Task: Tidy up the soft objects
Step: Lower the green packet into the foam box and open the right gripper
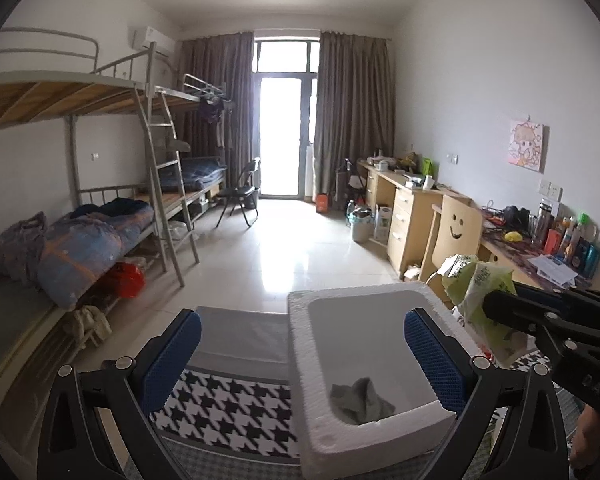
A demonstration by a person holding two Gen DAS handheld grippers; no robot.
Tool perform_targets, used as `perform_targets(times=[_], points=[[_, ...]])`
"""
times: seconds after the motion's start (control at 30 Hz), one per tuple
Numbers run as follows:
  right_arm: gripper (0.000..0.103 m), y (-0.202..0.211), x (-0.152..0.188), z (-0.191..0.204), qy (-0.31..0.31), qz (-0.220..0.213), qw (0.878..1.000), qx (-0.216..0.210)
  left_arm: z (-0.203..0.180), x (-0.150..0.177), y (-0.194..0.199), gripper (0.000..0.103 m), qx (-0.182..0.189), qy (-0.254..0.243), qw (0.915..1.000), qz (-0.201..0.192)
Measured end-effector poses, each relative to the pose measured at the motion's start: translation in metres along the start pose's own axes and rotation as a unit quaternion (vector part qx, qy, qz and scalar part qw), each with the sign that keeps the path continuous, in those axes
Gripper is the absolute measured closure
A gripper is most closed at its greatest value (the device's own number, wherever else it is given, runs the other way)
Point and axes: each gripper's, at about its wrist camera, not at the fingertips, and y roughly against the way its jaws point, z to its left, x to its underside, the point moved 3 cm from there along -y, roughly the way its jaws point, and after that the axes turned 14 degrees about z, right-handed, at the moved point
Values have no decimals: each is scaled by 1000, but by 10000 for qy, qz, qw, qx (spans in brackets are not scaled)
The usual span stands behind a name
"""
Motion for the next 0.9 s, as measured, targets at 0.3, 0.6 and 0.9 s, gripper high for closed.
perform_targets(times=[0.3, 0.6, 0.9], points=[[81, -15, -3, 6, 11, 173, 9998, -86, 11, 10, 3, 1, 2, 91, 10000, -3], [81, -35, -7, 5, -22, 419, 9989, -188, 19, 19, 5, 1, 28, 130, 9999, 7], [34, -50, -4, 4, -149, 602, 9975, -339, 26, 22, 5, 1, 13, 183, 9998, 26]])
